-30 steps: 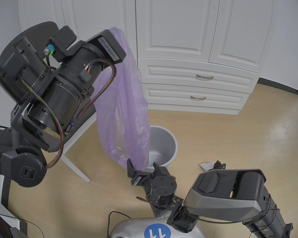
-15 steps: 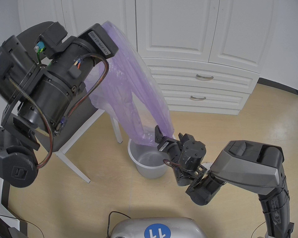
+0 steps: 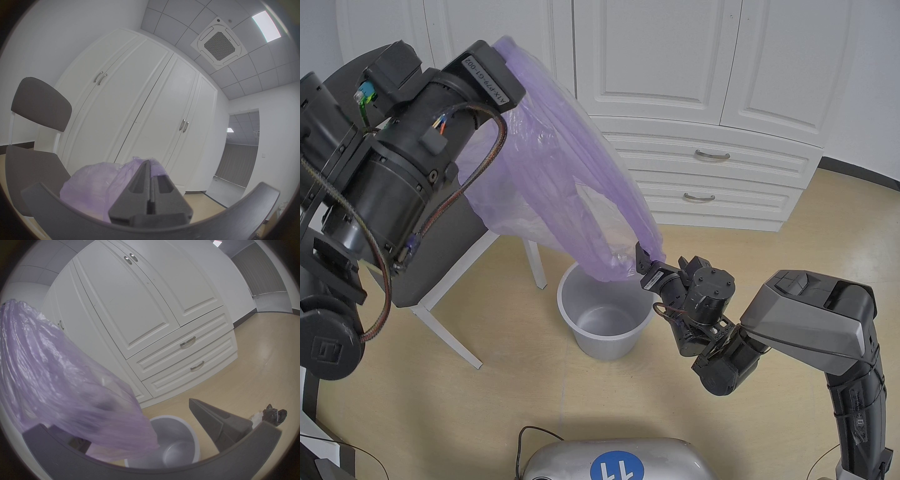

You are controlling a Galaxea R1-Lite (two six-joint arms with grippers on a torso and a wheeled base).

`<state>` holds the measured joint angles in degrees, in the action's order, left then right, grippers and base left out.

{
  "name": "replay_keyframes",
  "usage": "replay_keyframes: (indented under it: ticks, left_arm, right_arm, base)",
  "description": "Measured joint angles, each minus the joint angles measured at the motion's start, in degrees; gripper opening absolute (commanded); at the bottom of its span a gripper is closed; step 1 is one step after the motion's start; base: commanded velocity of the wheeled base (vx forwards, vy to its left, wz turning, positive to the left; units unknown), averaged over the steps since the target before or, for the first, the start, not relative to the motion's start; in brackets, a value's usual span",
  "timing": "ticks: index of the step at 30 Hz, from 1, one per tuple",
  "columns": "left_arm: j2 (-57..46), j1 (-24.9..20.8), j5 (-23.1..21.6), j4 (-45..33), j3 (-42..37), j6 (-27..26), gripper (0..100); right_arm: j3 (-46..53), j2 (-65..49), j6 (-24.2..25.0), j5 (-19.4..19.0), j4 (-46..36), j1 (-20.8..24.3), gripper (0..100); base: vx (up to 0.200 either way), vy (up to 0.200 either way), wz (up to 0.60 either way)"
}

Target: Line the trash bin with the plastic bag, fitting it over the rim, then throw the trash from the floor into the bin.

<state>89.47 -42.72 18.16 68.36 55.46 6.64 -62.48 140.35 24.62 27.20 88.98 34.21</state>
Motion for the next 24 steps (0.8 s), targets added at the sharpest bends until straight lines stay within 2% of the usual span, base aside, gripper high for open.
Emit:
replay_keyframes:
  ticks: [16, 17, 24]
  left_arm:
    - [-0.63, -0.67, 0.0, 0.0, -0.28, 0.05, 0]
    - [-0.63, -0.63, -0.02, 0.01, -0.24, 0.05, 0]
    - [-0.55, -0.15, -0.27, -0.05, -0.2, 0.02, 0]
  right_arm:
    - [0.29, 0.28, 0.85, -0.35, -0.02, -0.74, 100]
    - [0.3, 0.28, 0.85, -0.35, -0.02, -0.72, 0]
    - [1.54, -0.79, 0.79, -0.43, -0.02, -0.26, 0]
  base:
    - [0.0, 0.0, 0.0]
    - [0.0, 0.0, 0.0]
    - [0.0, 0.0, 0.0]
